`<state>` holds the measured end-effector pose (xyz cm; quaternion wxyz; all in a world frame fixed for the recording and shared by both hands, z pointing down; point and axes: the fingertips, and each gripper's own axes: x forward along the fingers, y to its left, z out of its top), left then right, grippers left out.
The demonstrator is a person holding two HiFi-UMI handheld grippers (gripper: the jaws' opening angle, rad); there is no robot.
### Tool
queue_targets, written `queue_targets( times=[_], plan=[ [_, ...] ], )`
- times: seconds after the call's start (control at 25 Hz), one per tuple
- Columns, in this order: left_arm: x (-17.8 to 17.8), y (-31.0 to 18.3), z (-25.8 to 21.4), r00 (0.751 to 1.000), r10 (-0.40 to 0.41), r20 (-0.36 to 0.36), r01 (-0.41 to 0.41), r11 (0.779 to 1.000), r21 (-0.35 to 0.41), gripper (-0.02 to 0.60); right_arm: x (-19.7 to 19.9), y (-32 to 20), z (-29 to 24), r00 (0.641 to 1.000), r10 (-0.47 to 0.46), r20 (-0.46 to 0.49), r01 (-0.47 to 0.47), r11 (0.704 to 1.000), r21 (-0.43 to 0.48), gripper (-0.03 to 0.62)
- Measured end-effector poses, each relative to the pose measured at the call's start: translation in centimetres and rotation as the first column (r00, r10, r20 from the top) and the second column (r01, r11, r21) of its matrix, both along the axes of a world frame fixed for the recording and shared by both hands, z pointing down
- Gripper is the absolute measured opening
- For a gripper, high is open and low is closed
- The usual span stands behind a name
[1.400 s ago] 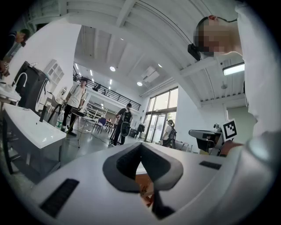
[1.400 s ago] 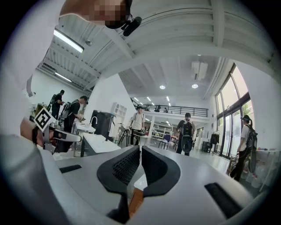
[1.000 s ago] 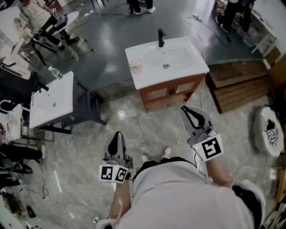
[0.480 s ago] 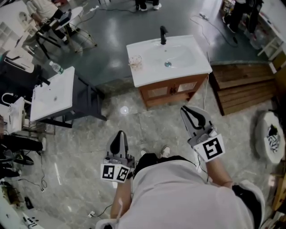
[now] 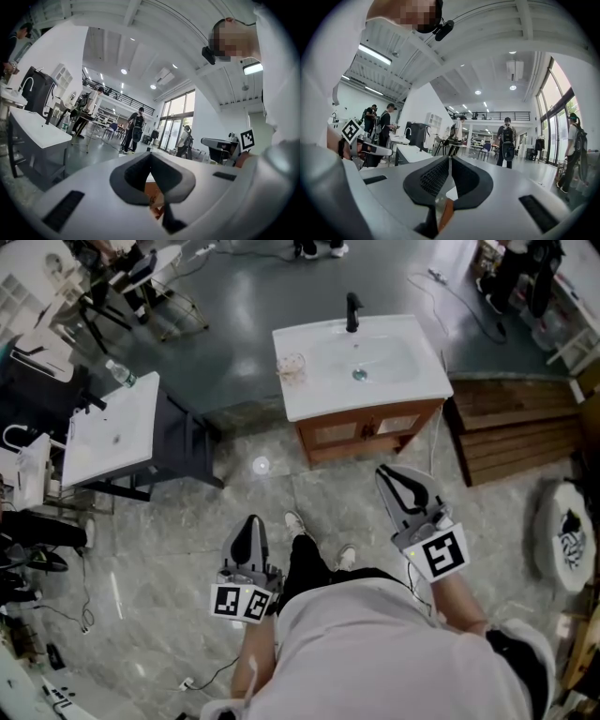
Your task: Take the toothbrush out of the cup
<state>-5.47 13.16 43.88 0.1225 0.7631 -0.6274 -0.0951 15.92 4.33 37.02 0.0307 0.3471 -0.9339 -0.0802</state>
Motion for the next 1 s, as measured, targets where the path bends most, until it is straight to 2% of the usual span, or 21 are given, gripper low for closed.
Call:
queue_targets(
  times=[0.4, 1.0],
  plan=[
    [-2.7, -6.3, 0.0, 0.998, 0.063, -0.027, -0.062, 0.998, 0.03, 0.002, -2.2, -3.9, 0.3, 0.997, 0.059, -0.042, -0.058, 0.998, 0.011, 0.046],
    [-10.1, -16.8, 1.6, 0.993, 0.095, -0.069, -0.096, 0.995, -0.004, 0.002, -10.7, -13.4, 1.5, 0.994, 0.048, -0.103, -0.05, 0.999, -0.018, 0.046]
  ],
)
